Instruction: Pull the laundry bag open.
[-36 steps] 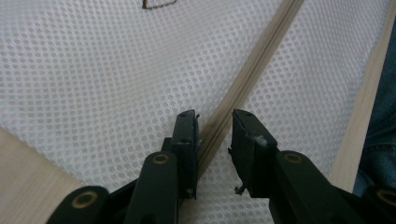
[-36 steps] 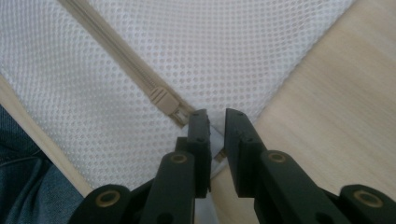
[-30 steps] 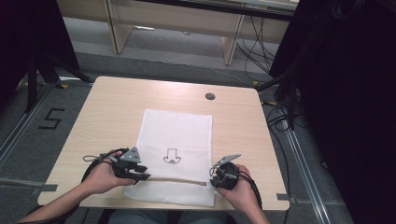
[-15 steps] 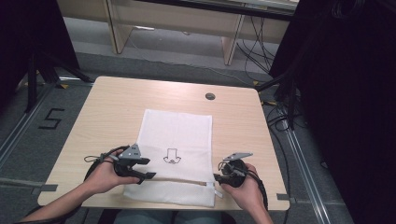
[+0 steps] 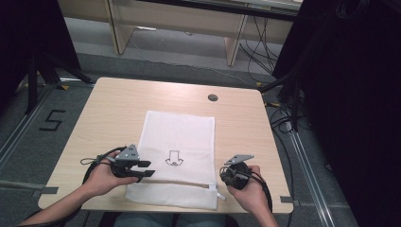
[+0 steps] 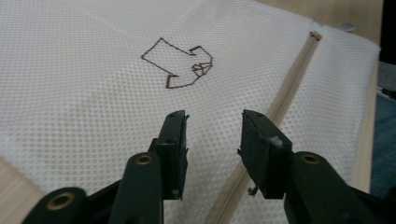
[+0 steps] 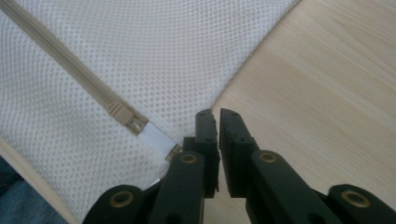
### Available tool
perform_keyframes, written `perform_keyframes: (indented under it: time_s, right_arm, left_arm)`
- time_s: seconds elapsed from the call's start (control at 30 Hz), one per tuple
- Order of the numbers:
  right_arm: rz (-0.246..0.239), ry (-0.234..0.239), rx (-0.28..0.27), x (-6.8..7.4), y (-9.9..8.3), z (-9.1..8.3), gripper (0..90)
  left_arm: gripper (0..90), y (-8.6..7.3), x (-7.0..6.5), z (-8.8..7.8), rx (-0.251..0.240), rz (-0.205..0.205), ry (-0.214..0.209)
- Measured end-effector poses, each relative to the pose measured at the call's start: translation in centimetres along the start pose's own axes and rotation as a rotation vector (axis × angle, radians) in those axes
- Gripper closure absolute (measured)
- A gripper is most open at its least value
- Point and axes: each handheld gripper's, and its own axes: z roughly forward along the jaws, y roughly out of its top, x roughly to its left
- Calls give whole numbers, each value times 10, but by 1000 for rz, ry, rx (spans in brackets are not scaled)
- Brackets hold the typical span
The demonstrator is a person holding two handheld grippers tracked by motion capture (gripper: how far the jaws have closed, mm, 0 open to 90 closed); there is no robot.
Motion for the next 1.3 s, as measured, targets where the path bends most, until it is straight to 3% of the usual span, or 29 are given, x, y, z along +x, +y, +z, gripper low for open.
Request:
perform_keyframes:
  time_s: [0.03, 0.07, 0.13, 0.2, 0.27, 0.33, 0.47, 0.5, 0.53, 0.73, 0.8, 0.83, 0.87, 0.97, 1.0, 1.23, 1.27, 1.3]
  right_arm:
    - [5, 8, 5, 2, 0, -1, 900]
    - [8, 11, -20, 3, -1, 0, 900]
    - [-20, 27, 22, 3, 0, -4, 900]
    - [6, 31, 4, 5, 0, -3, 900]
    - [6, 57, 35, 4, 1, -4, 900]
    - [15, 74, 42, 6, 2, -2, 900]
    - [38, 115, 66, 12, 4, 2, 900]
    - [21, 119, 62, 12, 4, 4, 900]
    - [49, 128, 87, 15, 4, 4, 900]
    - [28, 142, 125, 14, 2, 17, 900]
    - [69, 144, 160, 16, 2, 19, 900]
    - [31, 144, 145, 14, 2, 22, 900]
    - [23, 144, 147, 13, 2, 22, 900]
    - [42, 137, 159, 14, 2, 23, 900]
    - [21, 139, 149, 13, 2, 24, 900]
    - [44, 136, 166, 16, 2, 28, 900]
    - [38, 135, 165, 15, 2, 29, 900]
    - [54, 132, 177, 17, 2, 28, 900]
  left_arm:
    - [633, 1, 0, 1, 9, 19, 1]
    - [645, 1, -2, 2, 8, 14, -6]
    - [681, 2, -5, 4, 18, 33, -8]
    - [713, 4, -9, 5, 15, 43, -24]
    - [738, 7, -13, 7, 17, 65, -35]
    - [752, 10, -18, 8, 10, 61, -59]
    - [762, 17, -28, 13, 14, 108, -74]
    - [761, 19, -30, 15, 16, 115, -77]
    - [760, 22, -32, 18, 13, 120, -85]
    - [740, 37, -46, 42, 25, 169, -119]
    - [733, 41, -50, 50, 29, 170, -132]
    - [728, 42, -52, 53, 32, 170, -138]
    - [725, 44, -53, 57, 40, 172, -146]
    - [717, 48, -56, 67, 52, 161, -170]
    - [717, 50, -58, 71, 51, 161, -176]
    - [680, 61, -67, 94, 73, 187, -189]
    - [677, 62, -67, 97, 79, 214, -192]
    - [674, 63, -68, 99, 81, 204, -194]
